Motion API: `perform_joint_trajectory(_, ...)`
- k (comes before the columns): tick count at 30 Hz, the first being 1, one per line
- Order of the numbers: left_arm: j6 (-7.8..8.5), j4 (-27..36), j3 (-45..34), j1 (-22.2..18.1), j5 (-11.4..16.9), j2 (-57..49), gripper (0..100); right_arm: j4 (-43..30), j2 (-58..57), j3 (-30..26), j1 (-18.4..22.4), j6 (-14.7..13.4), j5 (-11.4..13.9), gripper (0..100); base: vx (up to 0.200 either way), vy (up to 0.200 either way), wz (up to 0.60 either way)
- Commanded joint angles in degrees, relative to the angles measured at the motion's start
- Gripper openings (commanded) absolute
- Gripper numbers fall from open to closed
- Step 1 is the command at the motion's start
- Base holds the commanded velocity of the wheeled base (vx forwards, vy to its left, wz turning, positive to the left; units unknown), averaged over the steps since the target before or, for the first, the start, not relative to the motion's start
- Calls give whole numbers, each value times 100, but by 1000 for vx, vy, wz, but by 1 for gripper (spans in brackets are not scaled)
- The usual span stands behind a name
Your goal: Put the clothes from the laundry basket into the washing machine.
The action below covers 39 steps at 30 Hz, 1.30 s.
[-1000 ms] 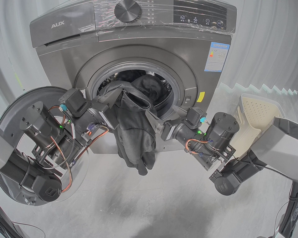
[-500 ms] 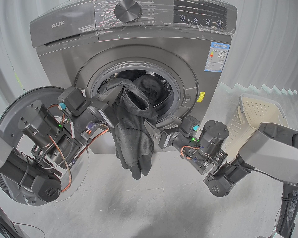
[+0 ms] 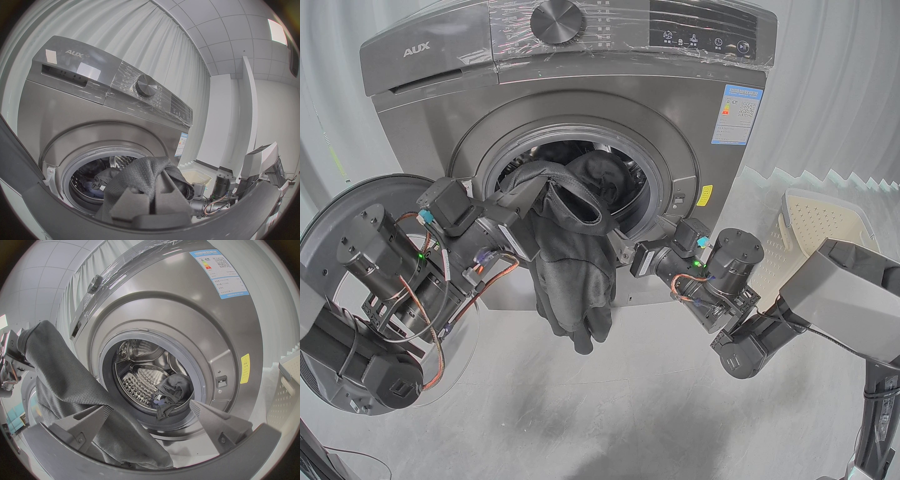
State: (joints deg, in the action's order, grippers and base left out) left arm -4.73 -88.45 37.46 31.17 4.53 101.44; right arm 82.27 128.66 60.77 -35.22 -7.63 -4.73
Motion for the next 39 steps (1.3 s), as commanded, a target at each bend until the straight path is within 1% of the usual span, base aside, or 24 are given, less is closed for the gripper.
perform_joint_trajectory(1,-2,4,-11,3,4,8,0,8,89,58,-38,7,-2,100,0,0,0)
perform_joint_trajectory(4,-2,-5,-11,3,4,8,0,25,142,58,-82,-2,7,100,0,0,0)
perform_joint_trajectory(5,-2,-5,-2,3,4,8,0,52,168,23,-222,-2,-2,100,0,0,0)
perform_joint_trajectory(6,-10,4,7,-6,4,8,0,52,177,5,-266,-2,-2,100,0,0,0)
perform_joint_trajectory(20,-10,-5,-2,-15,-5,25,0,52,230,49,-697,7,-2,100,0,0,0)
perform_joint_trajectory(30,-2,4,-28,-32,4,25,0,52,72,190,-556,-2,-2,100,0,0,0)
perform_joint_trajectory(39,-2,4,-46,-41,4,52,0,61,-104,172,-662,7,-2,100,0,0,0)
